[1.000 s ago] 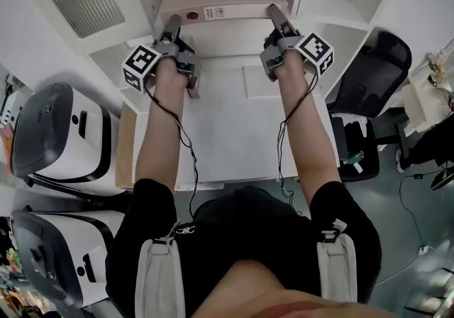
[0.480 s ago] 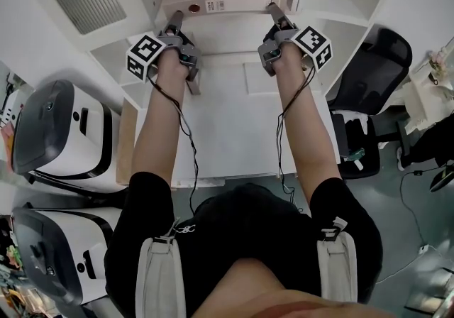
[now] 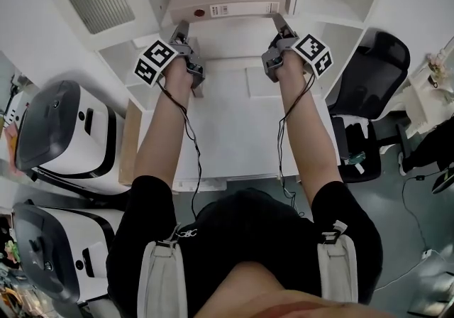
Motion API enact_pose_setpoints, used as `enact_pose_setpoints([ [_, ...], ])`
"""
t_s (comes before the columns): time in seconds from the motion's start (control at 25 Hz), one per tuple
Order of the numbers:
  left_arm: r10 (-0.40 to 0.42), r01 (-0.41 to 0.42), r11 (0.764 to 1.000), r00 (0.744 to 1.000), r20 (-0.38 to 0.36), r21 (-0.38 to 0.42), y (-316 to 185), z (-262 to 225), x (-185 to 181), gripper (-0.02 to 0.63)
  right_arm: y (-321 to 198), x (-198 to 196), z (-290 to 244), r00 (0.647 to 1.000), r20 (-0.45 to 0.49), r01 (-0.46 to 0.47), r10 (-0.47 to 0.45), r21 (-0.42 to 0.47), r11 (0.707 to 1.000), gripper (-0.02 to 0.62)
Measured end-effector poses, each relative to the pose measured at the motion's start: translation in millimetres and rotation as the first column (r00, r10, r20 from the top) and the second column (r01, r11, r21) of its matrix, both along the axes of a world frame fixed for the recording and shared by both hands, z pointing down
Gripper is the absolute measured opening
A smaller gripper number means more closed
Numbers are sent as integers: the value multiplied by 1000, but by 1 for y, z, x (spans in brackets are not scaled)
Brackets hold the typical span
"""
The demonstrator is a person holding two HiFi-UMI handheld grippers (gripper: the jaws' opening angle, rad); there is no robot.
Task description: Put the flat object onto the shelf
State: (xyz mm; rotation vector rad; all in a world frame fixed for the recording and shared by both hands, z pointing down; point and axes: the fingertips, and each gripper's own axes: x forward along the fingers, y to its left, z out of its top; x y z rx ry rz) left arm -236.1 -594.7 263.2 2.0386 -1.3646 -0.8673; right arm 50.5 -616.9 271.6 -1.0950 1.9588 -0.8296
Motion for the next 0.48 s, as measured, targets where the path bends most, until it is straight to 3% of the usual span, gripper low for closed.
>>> enact_pose_setpoints([
  [0.12,-51,42,997,988,147,59,18,-8,3,97,20,0,-5,980,-188,-57,70,71,996,135],
  [0.2,-85,62,993,968,236,99,30,-13,3,93,36,-5,-10,936,-326,-91,135,146,985,129],
  [0.28,-119,74,986,939,321,149,46,-18,5,80,53,-10,-14,871,-443,-122,213,227,966,103],
  [0.36,-153,75,977,900,408,200,63,-20,11,58,71,-11,-17,791,-530,-156,307,310,938,37],
  [0.48,-214,77,961,813,541,264,87,-19,25,32,97,-20,-19,682,-612,-150,400,418,896,2],
])
